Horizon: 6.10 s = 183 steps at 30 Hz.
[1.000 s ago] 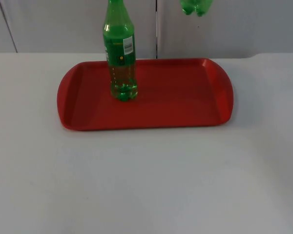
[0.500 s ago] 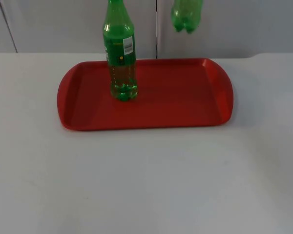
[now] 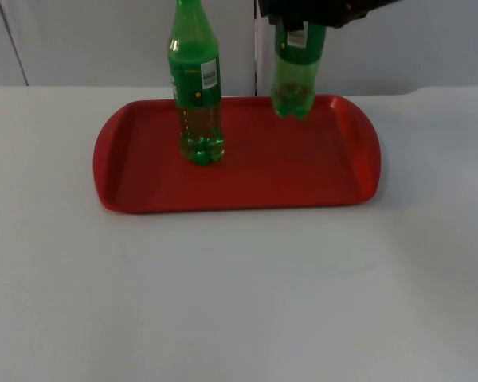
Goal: Place the bottle upright on the tray.
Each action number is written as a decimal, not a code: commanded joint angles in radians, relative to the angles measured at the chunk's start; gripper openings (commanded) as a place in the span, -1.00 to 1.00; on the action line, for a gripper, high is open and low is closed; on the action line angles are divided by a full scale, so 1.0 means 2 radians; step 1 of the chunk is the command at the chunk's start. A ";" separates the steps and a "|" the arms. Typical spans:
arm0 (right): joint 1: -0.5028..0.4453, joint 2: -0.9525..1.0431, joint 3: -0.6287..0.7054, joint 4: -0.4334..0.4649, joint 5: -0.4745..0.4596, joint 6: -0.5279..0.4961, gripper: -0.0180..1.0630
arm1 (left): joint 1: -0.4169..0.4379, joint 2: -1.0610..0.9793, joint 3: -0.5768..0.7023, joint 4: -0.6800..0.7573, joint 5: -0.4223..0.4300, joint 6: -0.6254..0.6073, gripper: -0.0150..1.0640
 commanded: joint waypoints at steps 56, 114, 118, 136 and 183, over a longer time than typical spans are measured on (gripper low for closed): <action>0.000 0.035 -0.001 0.000 0.057 0.021 0.98 | -0.003 -0.002 0.002 0.004 -0.001 0.001 0.97; 0.030 -0.279 0.274 -0.002 0.306 0.004 0.98 | -0.003 -0.002 0.002 0.004 -0.001 0.001 0.97; 0.030 -0.358 0.368 -0.002 0.269 0.004 0.98 | -0.003 -0.002 0.002 0.004 -0.001 0.001 0.97; 0.030 -0.655 0.512 -0.002 0.272 0.010 0.98 | -0.003 -0.002 0.002 0.004 -0.001 0.001 0.97; 0.030 -1.132 0.639 -0.021 0.443 0.010 0.98 | -0.003 -0.002 0.002 0.004 -0.001 0.001 0.97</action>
